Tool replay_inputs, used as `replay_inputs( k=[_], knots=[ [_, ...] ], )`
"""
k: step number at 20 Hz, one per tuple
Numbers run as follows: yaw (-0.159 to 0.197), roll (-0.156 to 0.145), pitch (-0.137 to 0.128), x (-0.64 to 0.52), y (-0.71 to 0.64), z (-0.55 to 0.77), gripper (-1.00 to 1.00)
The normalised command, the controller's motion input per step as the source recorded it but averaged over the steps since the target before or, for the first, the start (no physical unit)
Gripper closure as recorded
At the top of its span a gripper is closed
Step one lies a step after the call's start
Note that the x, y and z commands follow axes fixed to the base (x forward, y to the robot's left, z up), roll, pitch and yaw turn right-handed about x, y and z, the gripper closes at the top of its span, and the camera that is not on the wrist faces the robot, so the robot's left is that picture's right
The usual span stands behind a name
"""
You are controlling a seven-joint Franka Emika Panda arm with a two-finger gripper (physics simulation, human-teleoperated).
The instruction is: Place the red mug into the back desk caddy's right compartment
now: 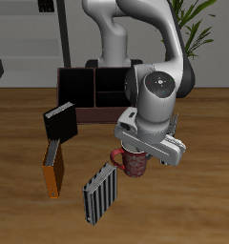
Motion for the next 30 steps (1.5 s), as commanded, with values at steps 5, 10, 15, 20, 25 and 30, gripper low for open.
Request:
replay_inputs(
  k=[5, 10, 15, 20, 25, 30],
  knots=[
    [0.039, -0.012, -0.053, -0.01, -0.08, 0.30, 1.00],
    [0.058, -0.025, -0.068, -0.03, -0.15, 0.44, 1.00],
    [0.066, -0.025, -0.062, -0.10, -0.16, 0.48, 1.00],
    [0.064, -0.024, -0.044, -0.15, -0.21, 0.45, 1.00],
    [0.075, -0.025, -0.042, -0.19, -0.20, 0.40, 1.00],
    [0.061, -0.012, -0.033, -0.21, -0.15, 0.31, 1.00]
  ],
)
